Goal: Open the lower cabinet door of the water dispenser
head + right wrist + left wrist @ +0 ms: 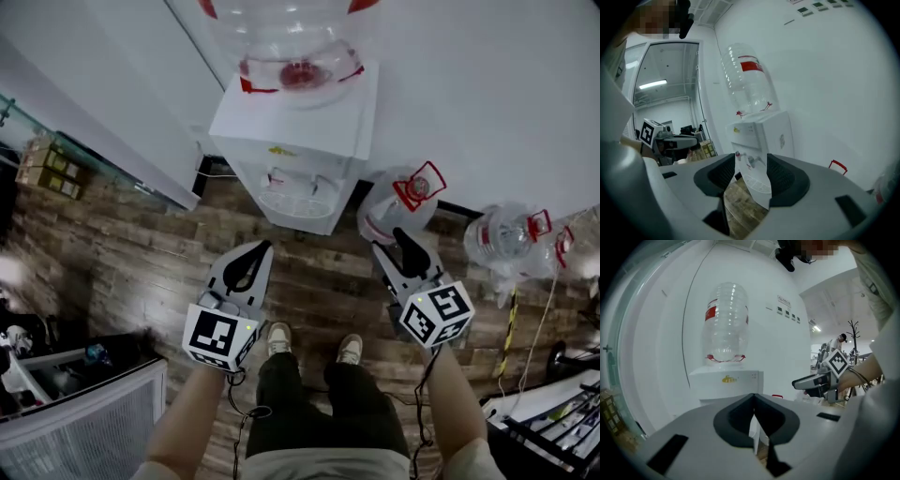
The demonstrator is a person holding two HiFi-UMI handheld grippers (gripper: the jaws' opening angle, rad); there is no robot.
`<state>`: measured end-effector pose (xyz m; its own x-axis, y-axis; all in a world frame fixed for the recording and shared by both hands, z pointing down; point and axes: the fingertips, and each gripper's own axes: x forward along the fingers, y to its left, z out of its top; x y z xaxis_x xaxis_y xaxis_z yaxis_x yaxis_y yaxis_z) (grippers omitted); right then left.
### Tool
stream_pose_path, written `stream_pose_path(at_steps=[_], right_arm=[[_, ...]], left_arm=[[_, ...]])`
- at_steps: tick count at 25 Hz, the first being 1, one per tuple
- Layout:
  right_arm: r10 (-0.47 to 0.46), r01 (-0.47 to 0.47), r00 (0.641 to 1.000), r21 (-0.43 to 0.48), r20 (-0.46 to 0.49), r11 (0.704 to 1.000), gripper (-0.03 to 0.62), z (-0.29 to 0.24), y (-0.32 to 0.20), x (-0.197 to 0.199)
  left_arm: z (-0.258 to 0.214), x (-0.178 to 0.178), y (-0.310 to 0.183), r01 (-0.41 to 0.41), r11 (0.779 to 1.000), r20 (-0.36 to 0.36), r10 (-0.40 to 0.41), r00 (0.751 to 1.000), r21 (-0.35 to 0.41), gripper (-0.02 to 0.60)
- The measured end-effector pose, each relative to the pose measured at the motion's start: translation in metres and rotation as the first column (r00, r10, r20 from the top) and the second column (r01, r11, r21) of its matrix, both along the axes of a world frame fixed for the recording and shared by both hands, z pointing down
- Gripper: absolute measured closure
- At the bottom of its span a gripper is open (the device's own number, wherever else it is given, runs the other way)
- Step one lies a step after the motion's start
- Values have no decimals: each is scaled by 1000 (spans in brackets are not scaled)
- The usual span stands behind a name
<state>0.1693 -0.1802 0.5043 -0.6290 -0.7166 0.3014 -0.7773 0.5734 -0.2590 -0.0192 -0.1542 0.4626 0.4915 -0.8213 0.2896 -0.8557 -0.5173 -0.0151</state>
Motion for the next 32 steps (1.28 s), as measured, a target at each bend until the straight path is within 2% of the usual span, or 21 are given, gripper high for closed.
stream_pose_path(at_steps=[5, 10, 12, 20, 22, 25, 29, 32], right_arm=[[-12, 13, 997, 6, -70, 1000, 345, 66, -14, -12], [-20, 21, 995, 17, -101, 1000, 354, 132, -26, -27], [-22, 23, 994, 1, -106, 1000, 340, 160, -30, -34], [-12, 6, 996, -71, -86, 997, 299, 259, -58, -46], [-12, 5, 996, -80, -86, 997, 293, 283, -68, -47], [-20, 11, 994, -89, -106, 996, 293, 319, -81, -51], [-28, 14, 990, -100, -140, 995, 286, 361, -99, -55], [-27, 11, 988, -101, -152, 995, 286, 388, -112, -55]], left_arm=[[64, 0, -11, -19, 1000, 24, 19, 1000, -12, 575], [122, -7, -21, -2, 1000, 20, 2, 1000, -24, 575], [147, -15, -25, 17, 999, 15, -16, 1000, -36, 575], [226, -23, -46, 45, 999, 19, -45, 999, -6, 575], [241, -29, -54, 94, 996, -25, -94, 995, 1, 575], [268, -38, -65, 146, 989, -86, -148, 985, -25, 575], [303, -50, -80, 178, 983, -103, -182, 978, -50, 575], [327, -51, -85, 148, 987, -94, -153, 984, -60, 575]])
